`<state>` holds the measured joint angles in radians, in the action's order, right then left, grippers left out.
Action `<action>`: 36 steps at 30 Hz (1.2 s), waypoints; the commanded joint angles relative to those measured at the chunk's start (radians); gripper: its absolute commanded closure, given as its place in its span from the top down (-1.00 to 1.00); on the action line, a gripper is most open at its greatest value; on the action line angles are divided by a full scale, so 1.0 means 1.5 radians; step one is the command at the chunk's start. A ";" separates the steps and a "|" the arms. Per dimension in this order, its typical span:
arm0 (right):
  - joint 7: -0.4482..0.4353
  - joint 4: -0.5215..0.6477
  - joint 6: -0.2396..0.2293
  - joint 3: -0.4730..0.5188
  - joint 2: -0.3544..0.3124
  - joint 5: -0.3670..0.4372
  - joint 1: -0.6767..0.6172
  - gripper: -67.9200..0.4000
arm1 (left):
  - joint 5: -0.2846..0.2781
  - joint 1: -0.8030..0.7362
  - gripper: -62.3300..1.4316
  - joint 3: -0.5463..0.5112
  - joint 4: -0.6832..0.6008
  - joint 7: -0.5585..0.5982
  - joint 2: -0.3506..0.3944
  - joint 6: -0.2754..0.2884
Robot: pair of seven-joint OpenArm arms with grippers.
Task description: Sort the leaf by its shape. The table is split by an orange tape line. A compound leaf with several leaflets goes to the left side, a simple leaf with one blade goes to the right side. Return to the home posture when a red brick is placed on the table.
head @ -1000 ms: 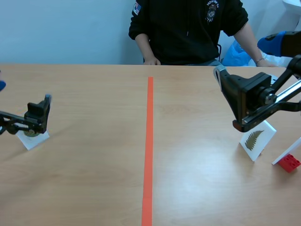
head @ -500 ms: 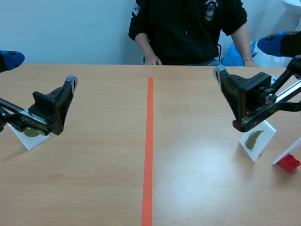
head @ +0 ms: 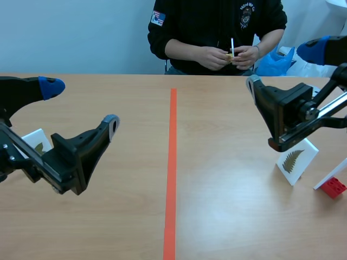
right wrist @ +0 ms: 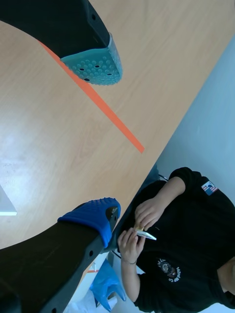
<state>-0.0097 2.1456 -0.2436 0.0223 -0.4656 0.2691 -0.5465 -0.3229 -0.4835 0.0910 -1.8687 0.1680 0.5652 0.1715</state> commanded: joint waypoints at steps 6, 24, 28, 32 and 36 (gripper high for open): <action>-0.009 -0.007 0.005 0.007 -0.006 0.002 0.008 0.40 | -0.007 -0.001 1.00 -0.006 -0.042 0.009 -0.003 0.041; -0.007 -0.008 0.005 0.007 -0.006 0.002 0.008 0.40 | -0.007 -0.001 1.00 -0.006 -0.047 0.012 -0.003 0.046; -0.007 -0.008 0.005 0.007 -0.006 0.002 0.008 0.40 | -0.007 -0.001 1.00 -0.006 -0.047 0.012 -0.003 0.045; -0.007 -0.008 0.005 0.007 -0.006 0.002 0.008 0.40 | -0.007 -0.001 1.00 -0.006 -0.047 0.012 -0.003 0.045; -0.007 -0.008 0.005 0.007 -0.006 0.002 0.008 0.40 | -0.007 -0.001 1.00 -0.006 -0.047 0.012 -0.003 0.045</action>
<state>-0.0086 2.1307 -0.2436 0.0223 -0.4656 0.2691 -0.5465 -0.3229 -0.4873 0.0906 -1.9198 0.1680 0.5652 0.2398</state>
